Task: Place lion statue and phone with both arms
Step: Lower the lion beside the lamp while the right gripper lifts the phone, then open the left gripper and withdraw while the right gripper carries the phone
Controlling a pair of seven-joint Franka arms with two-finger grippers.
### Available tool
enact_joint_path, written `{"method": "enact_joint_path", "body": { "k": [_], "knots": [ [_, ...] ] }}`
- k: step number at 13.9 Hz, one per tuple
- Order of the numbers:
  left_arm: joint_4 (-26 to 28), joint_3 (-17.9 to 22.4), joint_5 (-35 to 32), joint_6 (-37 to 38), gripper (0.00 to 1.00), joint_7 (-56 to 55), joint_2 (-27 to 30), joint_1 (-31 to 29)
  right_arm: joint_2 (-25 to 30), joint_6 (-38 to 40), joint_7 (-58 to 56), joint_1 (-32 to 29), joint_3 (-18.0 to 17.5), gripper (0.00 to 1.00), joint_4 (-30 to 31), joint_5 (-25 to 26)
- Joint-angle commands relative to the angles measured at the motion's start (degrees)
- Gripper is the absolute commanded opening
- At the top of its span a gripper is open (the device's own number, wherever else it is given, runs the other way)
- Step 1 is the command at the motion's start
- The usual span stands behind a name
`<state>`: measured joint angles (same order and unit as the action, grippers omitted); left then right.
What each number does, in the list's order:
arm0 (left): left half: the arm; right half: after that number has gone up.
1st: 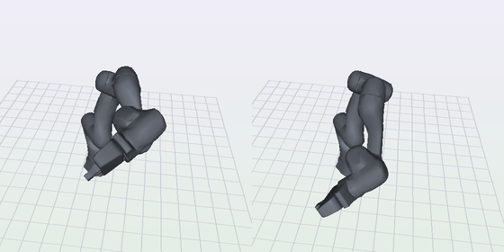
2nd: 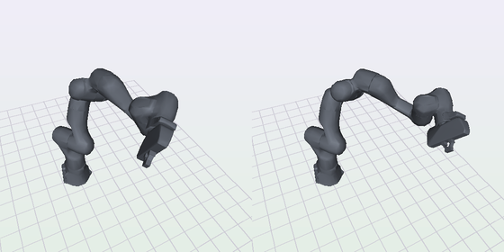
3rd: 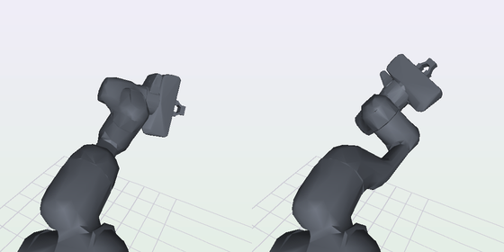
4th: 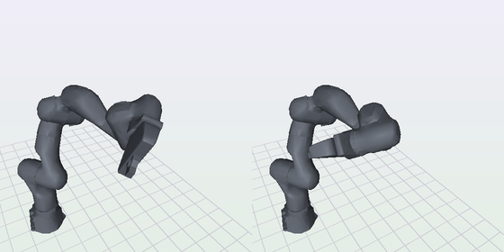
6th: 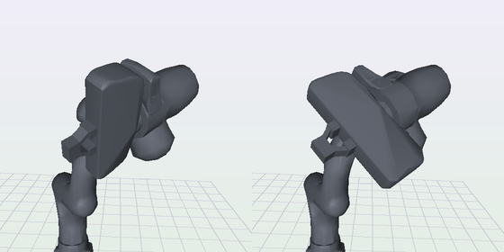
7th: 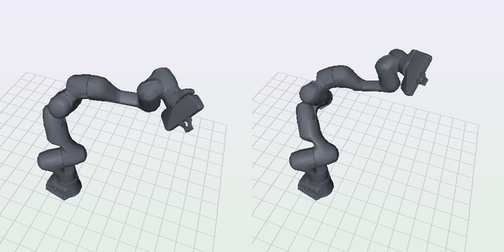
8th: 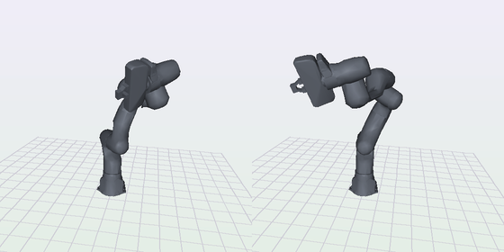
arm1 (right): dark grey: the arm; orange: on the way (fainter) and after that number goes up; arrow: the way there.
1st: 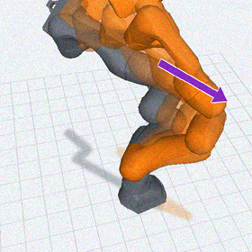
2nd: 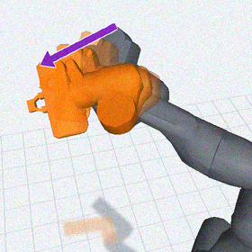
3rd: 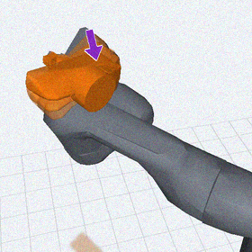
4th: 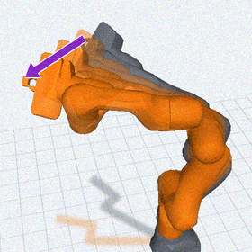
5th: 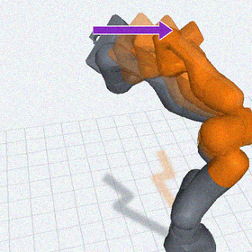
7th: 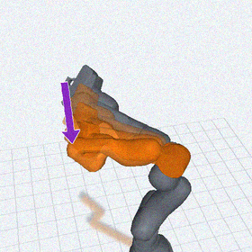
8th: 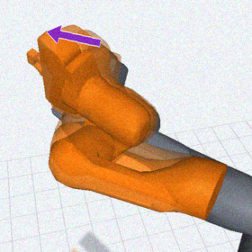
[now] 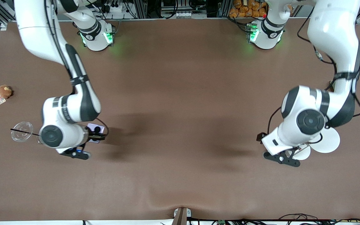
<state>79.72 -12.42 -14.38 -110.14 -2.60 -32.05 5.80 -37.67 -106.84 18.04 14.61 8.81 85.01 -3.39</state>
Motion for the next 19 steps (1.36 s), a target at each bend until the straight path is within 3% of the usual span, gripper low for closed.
{"method": "enact_joint_path", "body": {
  "k": [1,4,13,17,18,19],
  "knots": [
    [0.27,0.47,0.23,5.18,1.0,0.23,7.25,-0.34,-0.12,-2.3,-6.85,-6.75,-0.99,0.0,0.94,1.02],
    [-2.89,0.12,1.19,14.05,1.0,0.4,10.95,-0.87,-1.17,-9.85,-15.21,-11.26,-0.99,0.0,4.28,1.11],
    [-2.55,0.91,13.13,29.17,1.0,-1.0,26.42,-7.01,-4.42,-14.97,-18.38,-13.9,-1.16,0.0,6.05,0.58],
    [3.67,0.99,14.55,31.3,1.0,-1.35,32.74,-8.08,-4.95,-15.15,-22.17,-15.75,-1.16,0.01,6.13,0.41],
    [6.21,1.86,14.55,31.22,1.0,-1.44,35.11,-7.73,-4.95,-15.23,-22.26,-15.75,-1.16,0.11,6.66,0.4],
    [7.72,3.61,14.55,31.3,1.0,-1.53,36.17,-6.77,-5.04,-15.58,-22.17,-15.84,-1.16,0.38,6.66,0.4]
  ]
}}
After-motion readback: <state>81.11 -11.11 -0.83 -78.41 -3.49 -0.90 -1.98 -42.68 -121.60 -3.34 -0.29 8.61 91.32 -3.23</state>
